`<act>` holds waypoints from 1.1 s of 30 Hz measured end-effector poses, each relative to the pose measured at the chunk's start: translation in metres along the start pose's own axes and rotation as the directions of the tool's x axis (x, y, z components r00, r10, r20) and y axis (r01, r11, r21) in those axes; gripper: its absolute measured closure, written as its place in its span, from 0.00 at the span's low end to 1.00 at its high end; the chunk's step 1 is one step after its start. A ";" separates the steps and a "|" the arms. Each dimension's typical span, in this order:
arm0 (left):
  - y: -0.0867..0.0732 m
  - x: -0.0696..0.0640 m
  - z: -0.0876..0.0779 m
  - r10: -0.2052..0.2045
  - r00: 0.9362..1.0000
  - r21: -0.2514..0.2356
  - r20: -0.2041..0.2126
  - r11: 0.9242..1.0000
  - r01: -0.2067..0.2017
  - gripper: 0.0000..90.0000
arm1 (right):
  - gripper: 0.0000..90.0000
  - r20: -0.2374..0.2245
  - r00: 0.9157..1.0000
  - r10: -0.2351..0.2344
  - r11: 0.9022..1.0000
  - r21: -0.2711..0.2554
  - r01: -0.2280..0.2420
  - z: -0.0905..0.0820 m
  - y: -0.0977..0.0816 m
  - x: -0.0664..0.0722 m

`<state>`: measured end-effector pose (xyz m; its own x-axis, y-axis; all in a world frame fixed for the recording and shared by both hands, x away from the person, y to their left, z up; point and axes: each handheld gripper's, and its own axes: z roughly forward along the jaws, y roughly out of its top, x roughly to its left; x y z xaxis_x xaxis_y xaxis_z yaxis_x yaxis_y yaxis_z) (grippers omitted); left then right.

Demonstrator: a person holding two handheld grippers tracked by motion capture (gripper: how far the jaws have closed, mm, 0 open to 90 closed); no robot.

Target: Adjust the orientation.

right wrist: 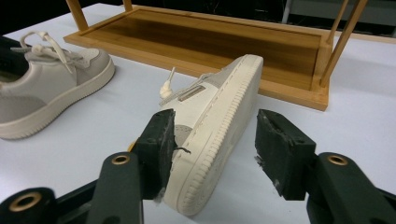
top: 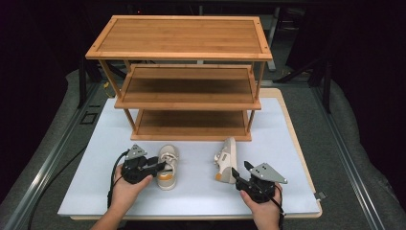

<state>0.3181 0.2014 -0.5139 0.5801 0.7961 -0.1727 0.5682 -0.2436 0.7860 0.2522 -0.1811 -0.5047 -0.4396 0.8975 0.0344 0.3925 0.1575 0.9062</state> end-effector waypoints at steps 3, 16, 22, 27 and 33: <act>0.001 -0.001 0.000 0.008 1.000 0.006 -0.007 1.000 -0.008 0.65 | 0.55 0.003 1.000 -0.002 1.000 0.004 0.002 0.002 0.000 0.001; -0.003 -0.002 0.000 -0.002 1.000 0.010 -0.009 1.000 0.002 0.59 | 0.55 0.046 0.999 0.029 1.000 0.001 -0.029 0.014 0.021 -0.007; -0.005 0.000 -0.002 -0.015 1.000 -0.004 -0.004 1.000 0.015 0.54 | 0.55 0.054 0.998 0.016 1.000 0.000 -0.016 0.017 0.015 -0.008; -0.007 -0.001 -0.004 -0.012 1.000 -0.010 0.001 1.000 0.012 0.53 | 0.55 0.054 0.998 0.017 1.000 0.006 -0.018 0.021 0.012 -0.008; -0.009 -0.002 -0.003 -0.013 1.000 -0.006 0.001 1.000 0.013 0.52 | 0.55 0.066 0.997 -0.033 0.999 0.045 0.031 0.027 0.008 -0.006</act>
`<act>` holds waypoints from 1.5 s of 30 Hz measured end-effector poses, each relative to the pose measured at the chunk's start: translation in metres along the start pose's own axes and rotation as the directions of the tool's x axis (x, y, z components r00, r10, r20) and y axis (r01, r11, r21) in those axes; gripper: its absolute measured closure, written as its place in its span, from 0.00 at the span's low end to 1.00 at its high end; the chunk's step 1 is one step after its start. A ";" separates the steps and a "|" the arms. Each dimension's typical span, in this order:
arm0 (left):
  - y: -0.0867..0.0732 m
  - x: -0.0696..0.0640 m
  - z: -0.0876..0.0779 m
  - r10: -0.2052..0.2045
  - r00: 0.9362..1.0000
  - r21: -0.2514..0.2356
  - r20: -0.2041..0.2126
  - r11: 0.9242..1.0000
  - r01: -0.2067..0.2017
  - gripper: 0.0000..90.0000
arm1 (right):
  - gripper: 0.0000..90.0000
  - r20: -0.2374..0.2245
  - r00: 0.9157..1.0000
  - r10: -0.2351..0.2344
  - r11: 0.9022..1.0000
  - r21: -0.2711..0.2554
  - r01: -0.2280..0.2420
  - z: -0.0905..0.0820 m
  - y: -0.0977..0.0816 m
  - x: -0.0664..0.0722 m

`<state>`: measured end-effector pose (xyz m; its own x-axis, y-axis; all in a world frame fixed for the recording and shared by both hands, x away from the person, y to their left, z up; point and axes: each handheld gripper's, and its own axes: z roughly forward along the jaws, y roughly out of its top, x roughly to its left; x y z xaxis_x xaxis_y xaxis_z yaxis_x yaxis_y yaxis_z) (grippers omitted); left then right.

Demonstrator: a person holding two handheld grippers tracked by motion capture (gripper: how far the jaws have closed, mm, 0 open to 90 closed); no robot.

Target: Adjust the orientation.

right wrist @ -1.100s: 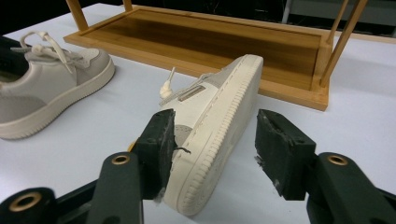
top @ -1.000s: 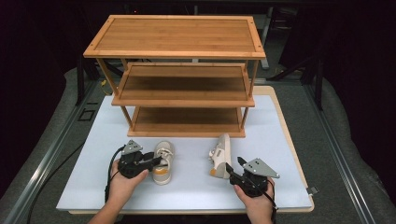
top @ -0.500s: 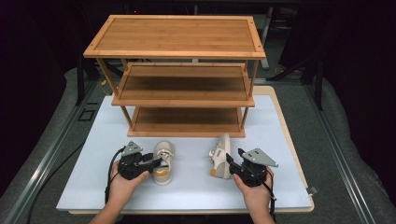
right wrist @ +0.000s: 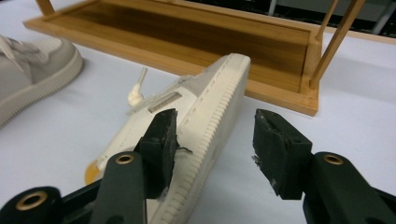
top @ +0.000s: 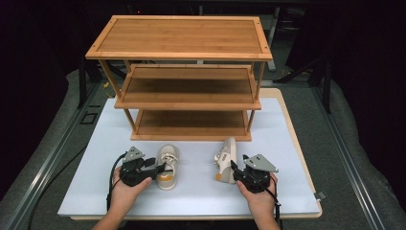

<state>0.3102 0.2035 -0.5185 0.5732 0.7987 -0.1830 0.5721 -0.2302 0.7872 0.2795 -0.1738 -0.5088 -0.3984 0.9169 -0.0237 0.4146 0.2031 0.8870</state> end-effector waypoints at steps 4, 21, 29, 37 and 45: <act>0.000 -0.002 0.001 0.008 1.000 0.007 0.005 1.000 -0.008 0.52 | 0.55 0.004 1.000 0.020 1.000 0.000 -0.020 0.000 -0.001 -0.003; -0.001 0.000 0.002 0.008 1.000 0.016 0.011 1.000 -0.008 0.52 | 0.56 0.047 0.995 0.083 0.996 0.018 -0.084 -0.008 -0.008 -0.020; 0.000 -0.001 0.005 0.007 1.000 0.017 0.015 1.000 -0.008 0.52 | 0.58 0.079 0.989 0.126 0.990 0.056 -0.131 -0.014 -0.014 -0.035; 0.000 -0.002 0.006 0.006 1.000 0.017 0.017 1.000 -0.006 0.52 | 0.59 0.070 0.982 0.174 0.977 0.114 -0.181 -0.015 -0.021 -0.050; -0.001 -0.002 0.005 -0.004 1.000 0.017 0.015 1.000 0.003 0.52 | 0.61 0.084 0.968 0.237 0.967 0.076 -0.243 -0.025 -0.019 -0.056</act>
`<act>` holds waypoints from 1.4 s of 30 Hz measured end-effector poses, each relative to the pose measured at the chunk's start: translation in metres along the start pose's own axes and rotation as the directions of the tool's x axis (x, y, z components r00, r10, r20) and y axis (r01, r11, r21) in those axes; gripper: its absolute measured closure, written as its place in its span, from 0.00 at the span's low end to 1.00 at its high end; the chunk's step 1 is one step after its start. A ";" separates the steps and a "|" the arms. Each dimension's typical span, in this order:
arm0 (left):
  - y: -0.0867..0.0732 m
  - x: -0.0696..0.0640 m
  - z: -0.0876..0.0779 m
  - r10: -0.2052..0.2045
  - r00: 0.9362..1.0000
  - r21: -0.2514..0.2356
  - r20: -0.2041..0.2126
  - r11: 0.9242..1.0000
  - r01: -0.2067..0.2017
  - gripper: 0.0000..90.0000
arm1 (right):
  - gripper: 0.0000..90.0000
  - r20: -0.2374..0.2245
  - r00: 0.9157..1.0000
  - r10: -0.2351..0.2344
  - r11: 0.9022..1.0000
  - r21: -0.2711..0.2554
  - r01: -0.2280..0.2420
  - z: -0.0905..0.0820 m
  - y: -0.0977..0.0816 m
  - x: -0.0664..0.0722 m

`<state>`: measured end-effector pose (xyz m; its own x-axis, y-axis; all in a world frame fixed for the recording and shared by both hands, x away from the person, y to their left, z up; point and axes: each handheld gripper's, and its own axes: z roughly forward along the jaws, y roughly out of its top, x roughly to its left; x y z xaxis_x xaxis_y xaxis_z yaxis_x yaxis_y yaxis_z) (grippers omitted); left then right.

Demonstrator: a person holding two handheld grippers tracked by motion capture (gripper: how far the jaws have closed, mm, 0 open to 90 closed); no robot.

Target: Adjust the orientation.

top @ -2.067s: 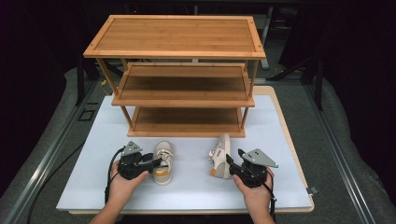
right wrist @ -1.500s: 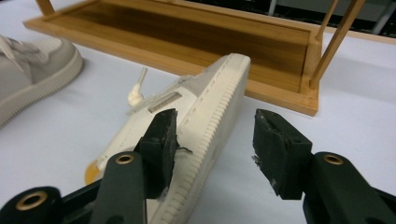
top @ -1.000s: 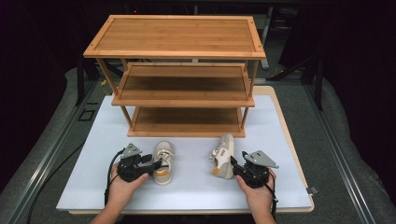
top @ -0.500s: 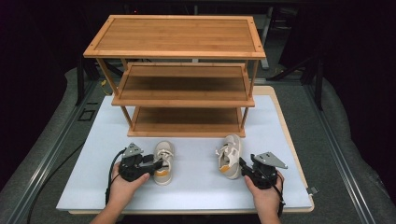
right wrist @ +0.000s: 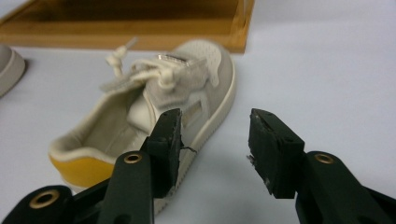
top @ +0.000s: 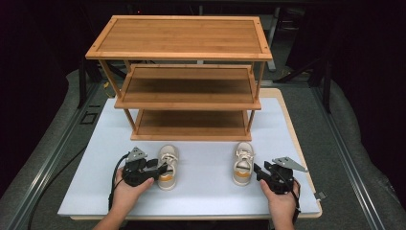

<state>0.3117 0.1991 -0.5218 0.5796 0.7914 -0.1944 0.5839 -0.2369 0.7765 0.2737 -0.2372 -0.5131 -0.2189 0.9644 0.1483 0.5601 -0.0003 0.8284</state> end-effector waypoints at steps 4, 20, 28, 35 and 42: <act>0.000 0.000 0.000 -0.006 1.000 0.000 -0.005 1.000 0.006 0.54 | 0.60 -0.016 0.999 -0.034 0.997 -0.067 0.033 -0.007 0.004 0.014; 0.002 -0.002 0.004 -0.019 0.999 0.015 -0.039 1.000 0.020 0.62 | 0.65 -0.031 0.999 0.015 1.000 0.022 -0.014 0.027 0.003 0.020; 0.005 -0.009 0.010 -0.025 1.000 0.008 -0.019 1.000 0.025 0.65 | 0.69 -0.086 0.995 0.053 0.998 0.034 -0.051 0.027 0.003 0.024; 0.007 -0.017 0.015 -0.030 1.000 0.013 0.002 0.999 0.030 0.65 | 0.71 -0.151 0.988 -0.020 0.999 0.044 0.027 0.032 0.001 0.057; 0.012 -0.029 0.022 -0.034 0.999 0.026 0.004 0.999 0.034 0.64 | 0.71 -0.196 0.980 -0.039 0.997 0.059 0.052 0.043 0.005 0.081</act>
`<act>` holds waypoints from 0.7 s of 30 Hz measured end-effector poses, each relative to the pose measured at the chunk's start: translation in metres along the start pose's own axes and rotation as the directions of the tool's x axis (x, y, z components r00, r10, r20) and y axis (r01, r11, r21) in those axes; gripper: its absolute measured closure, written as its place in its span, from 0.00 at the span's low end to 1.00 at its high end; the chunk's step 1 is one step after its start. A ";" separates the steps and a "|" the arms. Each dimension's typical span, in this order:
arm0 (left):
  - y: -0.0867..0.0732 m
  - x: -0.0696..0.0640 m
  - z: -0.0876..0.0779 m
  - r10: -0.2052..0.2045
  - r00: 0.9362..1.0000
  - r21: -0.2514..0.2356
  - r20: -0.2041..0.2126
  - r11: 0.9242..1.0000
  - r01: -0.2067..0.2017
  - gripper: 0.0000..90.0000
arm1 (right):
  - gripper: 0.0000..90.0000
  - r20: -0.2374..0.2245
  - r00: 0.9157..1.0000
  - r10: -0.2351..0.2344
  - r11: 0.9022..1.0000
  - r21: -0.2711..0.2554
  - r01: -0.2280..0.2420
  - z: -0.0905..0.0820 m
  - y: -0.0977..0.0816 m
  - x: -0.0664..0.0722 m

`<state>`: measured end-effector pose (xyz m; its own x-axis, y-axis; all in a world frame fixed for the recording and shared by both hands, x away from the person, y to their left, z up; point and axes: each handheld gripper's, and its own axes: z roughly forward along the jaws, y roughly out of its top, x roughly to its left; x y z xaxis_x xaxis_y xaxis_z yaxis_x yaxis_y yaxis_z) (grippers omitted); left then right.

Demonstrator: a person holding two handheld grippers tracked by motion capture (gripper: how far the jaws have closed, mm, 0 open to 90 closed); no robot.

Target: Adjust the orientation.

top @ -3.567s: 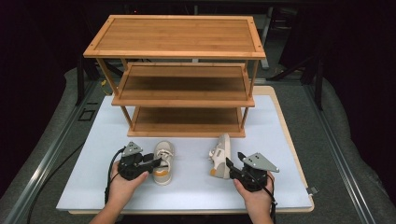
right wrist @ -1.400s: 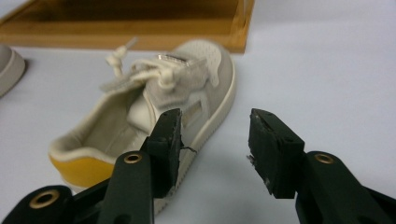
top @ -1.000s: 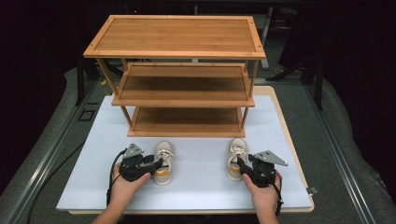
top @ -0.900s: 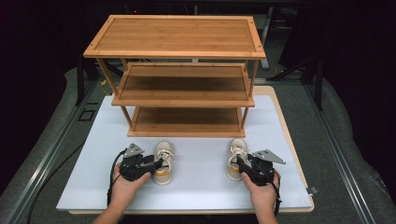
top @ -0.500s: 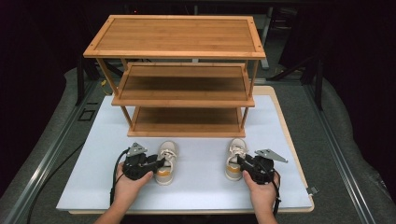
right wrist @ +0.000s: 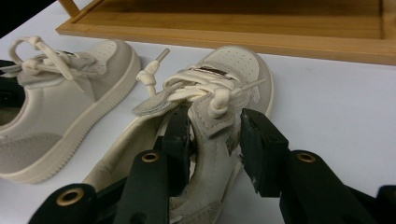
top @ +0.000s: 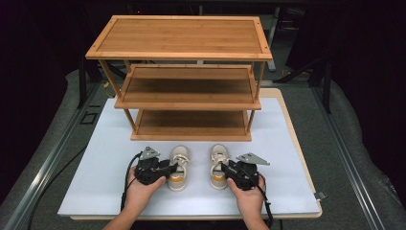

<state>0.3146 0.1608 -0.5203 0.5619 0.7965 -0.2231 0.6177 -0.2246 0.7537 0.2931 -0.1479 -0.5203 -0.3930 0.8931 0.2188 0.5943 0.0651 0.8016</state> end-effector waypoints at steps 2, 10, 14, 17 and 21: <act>0.000 -0.001 0.001 -0.005 1.000 0.001 0.000 1.000 0.005 0.64 | 0.71 -0.004 1.000 -0.003 1.000 -0.002 0.003 0.002 0.000 0.002; 0.002 -0.010 0.007 -0.004 1.000 0.000 0.009 1.000 0.004 0.64 | 0.71 -0.043 0.999 -0.021 1.000 0.001 0.021 0.014 0.002 0.023; 0.002 -0.011 0.007 0.003 1.000 -0.002 0.006 1.000 -0.003 0.64 | 0.71 -0.056 0.998 -0.020 1.000 -0.001 0.020 0.018 0.001 0.033; 0.001 -0.012 0.007 0.002 1.000 -0.007 0.005 1.000 -0.002 0.63 | 0.71 -0.058 0.998 -0.014 1.000 -0.001 0.014 0.018 0.000 0.037; 0.001 -0.013 0.007 0.004 1.000 -0.009 0.002 1.000 -0.004 0.63 | 0.70 -0.062 0.998 0.016 1.000 -0.013 -0.016 0.016 -0.004 0.042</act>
<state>0.3120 0.1465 -0.5213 0.5651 0.7948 -0.2211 0.6104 -0.2226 0.7602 0.2856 -0.1039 -0.5234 -0.4263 0.8648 0.2653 0.5916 0.0446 0.8050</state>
